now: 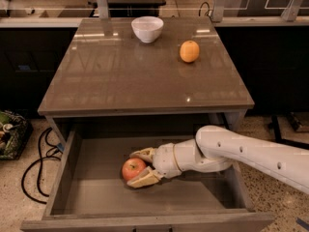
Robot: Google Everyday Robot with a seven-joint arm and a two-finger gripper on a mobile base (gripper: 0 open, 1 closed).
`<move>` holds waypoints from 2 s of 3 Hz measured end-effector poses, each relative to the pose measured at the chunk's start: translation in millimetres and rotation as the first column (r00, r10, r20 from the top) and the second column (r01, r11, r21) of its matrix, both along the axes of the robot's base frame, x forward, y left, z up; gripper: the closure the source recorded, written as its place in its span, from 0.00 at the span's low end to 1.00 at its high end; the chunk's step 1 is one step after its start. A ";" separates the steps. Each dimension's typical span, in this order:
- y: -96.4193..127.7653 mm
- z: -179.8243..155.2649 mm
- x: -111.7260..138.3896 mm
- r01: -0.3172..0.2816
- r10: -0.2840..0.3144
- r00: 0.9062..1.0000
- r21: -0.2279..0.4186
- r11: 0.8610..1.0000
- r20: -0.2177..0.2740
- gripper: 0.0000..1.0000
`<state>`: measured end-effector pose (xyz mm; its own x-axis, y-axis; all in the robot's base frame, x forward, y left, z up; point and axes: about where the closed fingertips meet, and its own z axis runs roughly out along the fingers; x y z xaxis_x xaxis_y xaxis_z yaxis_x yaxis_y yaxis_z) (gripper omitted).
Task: Pick apple from top drawer and place on counter
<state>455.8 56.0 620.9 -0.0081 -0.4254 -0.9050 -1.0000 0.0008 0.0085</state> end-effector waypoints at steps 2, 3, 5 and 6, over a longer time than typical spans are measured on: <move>3.6 -0.1 -1.8 -0.008 0.008 1.000 0.002 1.000 -0.002 1.00; 3.6 0.0 -1.8 -0.008 0.008 1.000 0.002 1.000 -0.002 1.00; -33.8 48.8 -8.3 0.060 -0.061 0.998 0.035 0.998 0.023 1.00; -58.5 78.2 -8.9 0.126 -0.127 0.992 0.050 0.991 0.025 1.00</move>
Offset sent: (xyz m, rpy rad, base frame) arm -0.0006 0.0012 0.0000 0.0006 0.0005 0.0025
